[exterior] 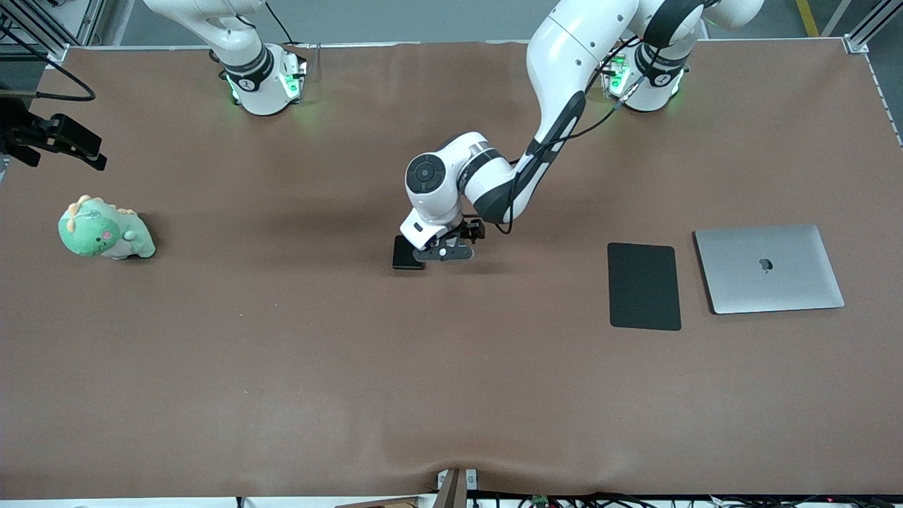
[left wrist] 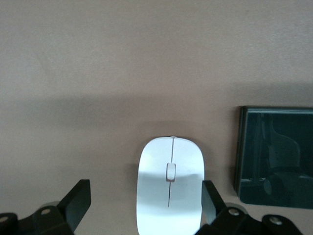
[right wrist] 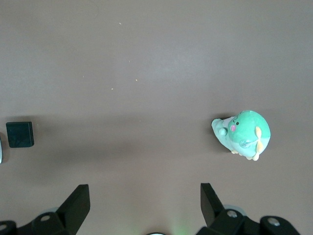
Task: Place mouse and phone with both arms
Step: 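Lower the left gripper and close it on the white mouse, then carry the mouse to the black pad while the right gripper reaches the phone, then release the mouse on the pad while the right gripper grasps the phone, then withdraw the left gripper while the right gripper carries the phone toward the toy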
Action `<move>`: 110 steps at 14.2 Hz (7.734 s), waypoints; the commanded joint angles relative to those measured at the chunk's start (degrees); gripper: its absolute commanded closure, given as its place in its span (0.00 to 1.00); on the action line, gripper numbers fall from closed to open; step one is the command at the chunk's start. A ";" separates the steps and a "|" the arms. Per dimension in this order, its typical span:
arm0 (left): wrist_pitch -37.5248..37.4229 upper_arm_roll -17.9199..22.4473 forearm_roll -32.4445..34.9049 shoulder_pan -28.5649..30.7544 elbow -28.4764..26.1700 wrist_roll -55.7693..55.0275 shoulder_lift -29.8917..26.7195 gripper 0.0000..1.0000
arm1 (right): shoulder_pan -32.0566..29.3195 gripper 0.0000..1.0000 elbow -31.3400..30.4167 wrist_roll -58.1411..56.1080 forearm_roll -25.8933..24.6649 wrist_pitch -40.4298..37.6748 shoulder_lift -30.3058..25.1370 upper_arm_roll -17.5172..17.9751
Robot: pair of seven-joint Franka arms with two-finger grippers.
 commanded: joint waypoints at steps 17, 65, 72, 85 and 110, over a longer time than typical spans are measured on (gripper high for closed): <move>3.23 -1.43 -4.96 0.09 0.31 8.33 3.06 0.32 | 3.32 0.00 0.97 -0.59 0.89 5.49 12.86 0.43; 2.70 -1.69 0.83 43.06 -26.50 45.23 -17.60 1.00 | 31.89 0.00 -11.05 32.28 15.30 42.75 35.02 0.35; 2.97 -1.61 0.92 42.80 -26.32 45.24 -13.64 1.00 | 35.93 0.00 -16.50 32.37 14.69 54.25 37.22 0.35; 2.01 -1.78 3.29 43.24 -25.88 44.10 -15.21 0.00 | 37.70 0.00 -17.40 33.25 14.69 57.09 39.50 0.35; -26.91 -4.86 -2.15 43.24 -8.15 37.86 -32.53 0.00 | 18.11 1.00 -24.59 19.05 14.51 41.45 25.45 -0.18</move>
